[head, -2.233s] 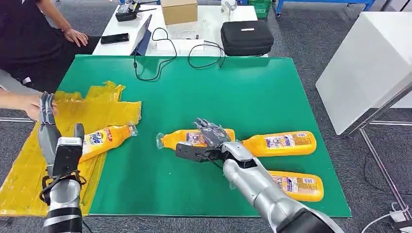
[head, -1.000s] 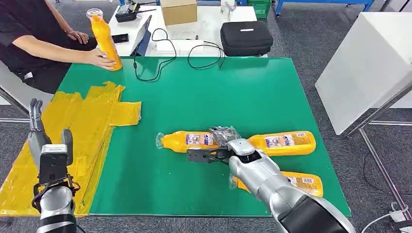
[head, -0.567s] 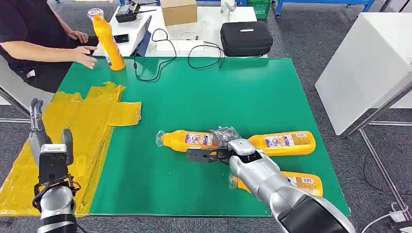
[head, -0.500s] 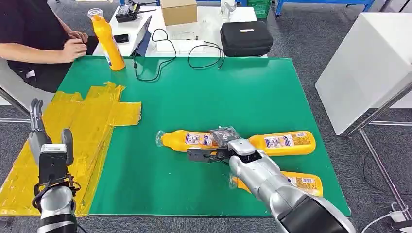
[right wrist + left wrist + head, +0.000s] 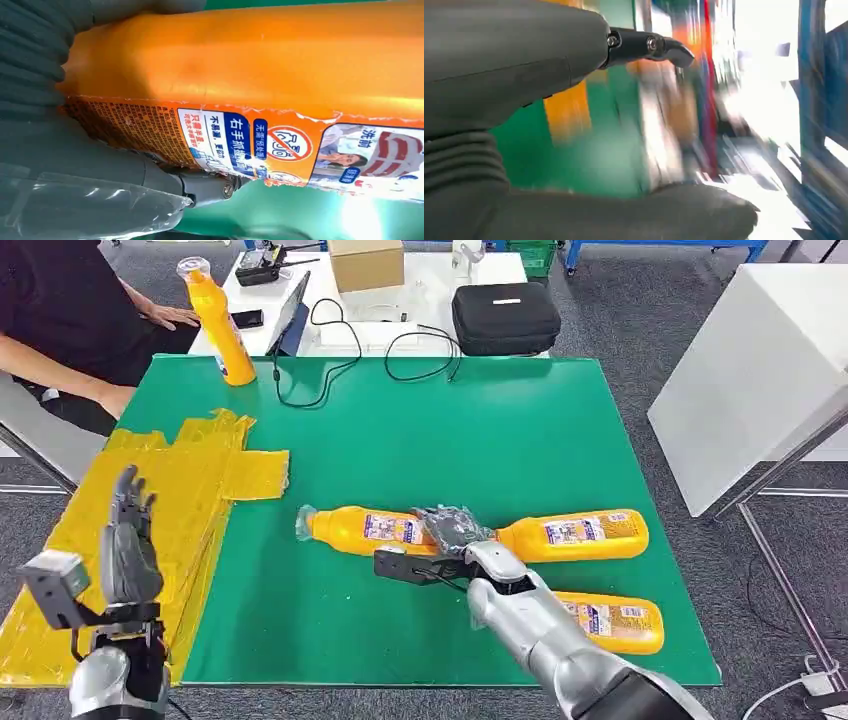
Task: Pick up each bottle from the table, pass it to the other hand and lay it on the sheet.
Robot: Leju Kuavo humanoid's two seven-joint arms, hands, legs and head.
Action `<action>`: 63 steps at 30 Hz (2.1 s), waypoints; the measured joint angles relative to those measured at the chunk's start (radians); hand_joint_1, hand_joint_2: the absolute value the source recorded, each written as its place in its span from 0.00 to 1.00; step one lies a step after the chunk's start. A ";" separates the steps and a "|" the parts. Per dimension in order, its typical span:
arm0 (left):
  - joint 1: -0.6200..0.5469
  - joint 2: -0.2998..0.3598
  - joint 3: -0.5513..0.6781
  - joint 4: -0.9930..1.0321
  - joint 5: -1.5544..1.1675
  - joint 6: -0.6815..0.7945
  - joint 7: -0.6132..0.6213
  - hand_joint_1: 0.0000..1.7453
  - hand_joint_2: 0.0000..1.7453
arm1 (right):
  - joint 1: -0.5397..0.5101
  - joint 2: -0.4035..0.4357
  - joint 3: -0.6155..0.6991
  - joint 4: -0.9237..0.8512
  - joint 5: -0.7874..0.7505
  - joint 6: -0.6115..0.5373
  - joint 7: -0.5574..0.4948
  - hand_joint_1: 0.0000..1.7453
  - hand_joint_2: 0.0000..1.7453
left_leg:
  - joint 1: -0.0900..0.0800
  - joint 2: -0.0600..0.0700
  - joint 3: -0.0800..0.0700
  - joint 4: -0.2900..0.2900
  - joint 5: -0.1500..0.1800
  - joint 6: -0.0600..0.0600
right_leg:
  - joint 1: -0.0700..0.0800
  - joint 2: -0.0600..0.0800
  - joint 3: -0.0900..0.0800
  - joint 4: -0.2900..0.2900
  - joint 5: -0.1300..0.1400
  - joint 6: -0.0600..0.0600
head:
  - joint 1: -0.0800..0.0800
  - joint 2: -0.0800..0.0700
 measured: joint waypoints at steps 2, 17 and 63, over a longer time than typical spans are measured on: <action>0.038 -0.013 0.009 0.006 0.101 -0.098 0.000 0.00 1.00 | 0.029 -0.002 -0.012 -0.079 -0.027 0.004 -0.023 1.00 1.00 | 0.000 -0.001 -0.001 0.000 0.000 0.000 | 0.000 0.000 0.000 0.000 0.000 0.000 | 0.000 0.000; 0.151 -0.082 -0.003 -0.011 0.099 -0.132 0.018 0.00 1.00 | 0.111 0.003 -0.008 -0.413 -0.113 0.027 -0.018 1.00 1.00 | 0.000 -0.002 -0.002 0.000 -0.001 -0.001 | 0.000 -0.001 -0.002 0.000 0.000 0.000 | 0.000 0.000; 0.152 -0.103 -0.151 -0.078 0.329 -0.146 0.040 0.00 1.00 | 0.104 0.186 0.412 -0.340 -0.315 -0.009 -0.009 1.00 1.00 | 0.000 -0.002 -0.002 0.000 -0.001 -0.001 | 0.000 -0.001 -0.002 0.000 0.000 0.000 | 0.000 0.000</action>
